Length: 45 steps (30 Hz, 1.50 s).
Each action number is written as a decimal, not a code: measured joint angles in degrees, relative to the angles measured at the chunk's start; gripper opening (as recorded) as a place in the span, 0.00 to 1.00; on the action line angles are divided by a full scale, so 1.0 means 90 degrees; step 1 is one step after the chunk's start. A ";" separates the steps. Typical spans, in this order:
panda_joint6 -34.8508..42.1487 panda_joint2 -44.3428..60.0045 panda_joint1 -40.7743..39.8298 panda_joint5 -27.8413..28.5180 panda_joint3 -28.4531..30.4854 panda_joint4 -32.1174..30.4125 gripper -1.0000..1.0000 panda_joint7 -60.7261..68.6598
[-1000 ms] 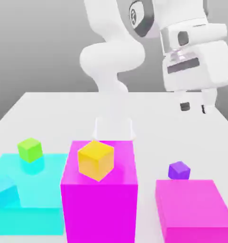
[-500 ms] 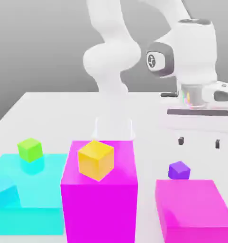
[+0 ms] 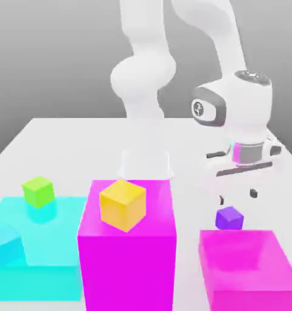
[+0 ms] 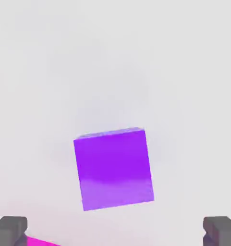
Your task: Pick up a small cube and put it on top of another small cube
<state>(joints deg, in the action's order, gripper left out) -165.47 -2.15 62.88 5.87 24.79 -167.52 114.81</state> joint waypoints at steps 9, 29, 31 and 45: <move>-0.0015 0.0714 -0.0085 0.1220 0.0150 0.0212 0.50 -0.0796; -0.0818 0.1963 -0.0901 0.0488 -0.0956 0.0353 0.50 -0.0317; -0.0949 0.2003 -0.1138 0.0355 -0.1217 0.0349 0.50 -0.0218; -0.1605 0.2000 -0.2566 -0.0071 -0.2616 0.0319 0.00 0.0138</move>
<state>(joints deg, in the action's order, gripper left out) -179.91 15.85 39.79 5.23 1.25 -164.65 116.05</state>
